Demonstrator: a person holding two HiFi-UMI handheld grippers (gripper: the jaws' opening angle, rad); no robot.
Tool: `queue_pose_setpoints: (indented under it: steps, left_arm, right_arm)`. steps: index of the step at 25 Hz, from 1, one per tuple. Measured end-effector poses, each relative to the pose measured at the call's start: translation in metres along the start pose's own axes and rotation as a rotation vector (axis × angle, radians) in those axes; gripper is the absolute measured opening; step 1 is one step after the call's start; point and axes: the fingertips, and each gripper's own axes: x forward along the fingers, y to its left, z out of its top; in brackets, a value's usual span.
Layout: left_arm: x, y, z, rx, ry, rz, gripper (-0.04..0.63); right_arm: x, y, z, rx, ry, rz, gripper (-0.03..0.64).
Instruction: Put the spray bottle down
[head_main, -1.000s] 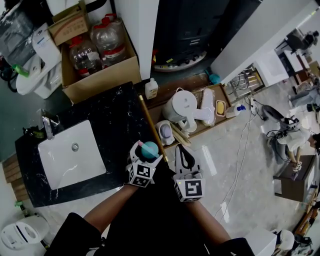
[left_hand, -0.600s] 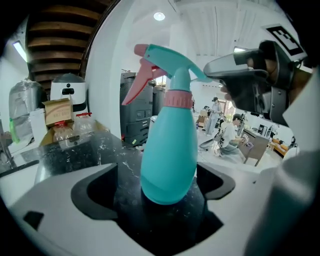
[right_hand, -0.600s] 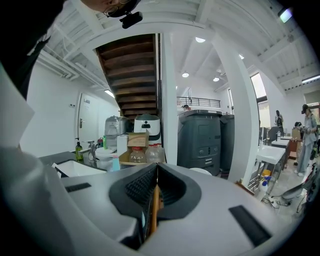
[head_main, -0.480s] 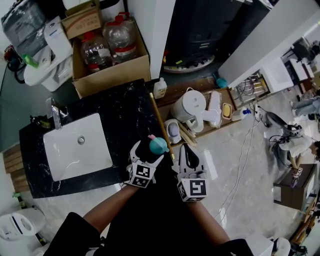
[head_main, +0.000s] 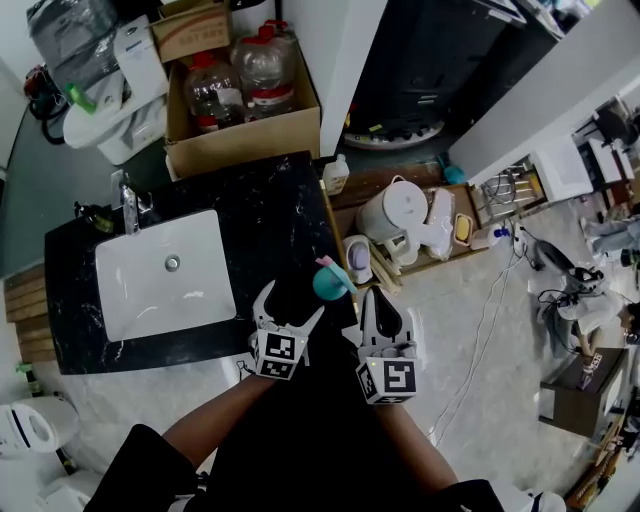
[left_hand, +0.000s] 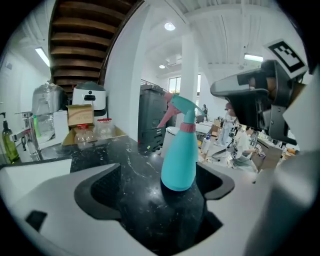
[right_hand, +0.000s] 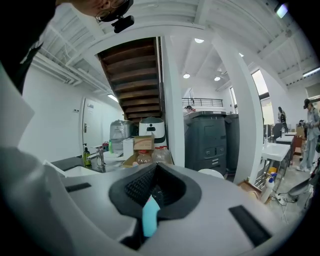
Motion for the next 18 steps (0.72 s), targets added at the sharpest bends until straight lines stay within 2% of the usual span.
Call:
queue_pose_setpoints:
  steps: [7,11,12,14,15,18]
  left_arm:
    - [-0.031,0.006,0.032,-0.05,-0.081,-0.004,0.474]
    - [-0.051,0.007,0.045,-0.046,-0.135,-0.02,0.411]
    - [-0.056,0.008,0.047,-0.053,-0.148,-0.023,0.37]
    - [-0.065,0.011,0.049,-0.058,-0.167,-0.021,0.218]
    - [-0.069,0.012,0.05,-0.053,-0.173,-0.016,0.164]
    - [-0.082,0.018,0.055,-0.034,-0.191,0.015,0.062]
  right_arm:
    - [0.002,0.025,0.003,-0.02,-0.01,0.039,0.017]
    - [0.005,0.045,0.007,-0.029,-0.02,0.073,0.017]
    - [0.005,0.05,0.007,-0.03,-0.021,0.083,0.017]
    - [0.006,0.059,0.008,-0.033,-0.023,0.099,0.015]
    - [0.006,0.062,0.009,-0.035,-0.025,0.105,0.017]
    - [0.008,0.075,0.012,-0.046,-0.035,0.133,0.015]
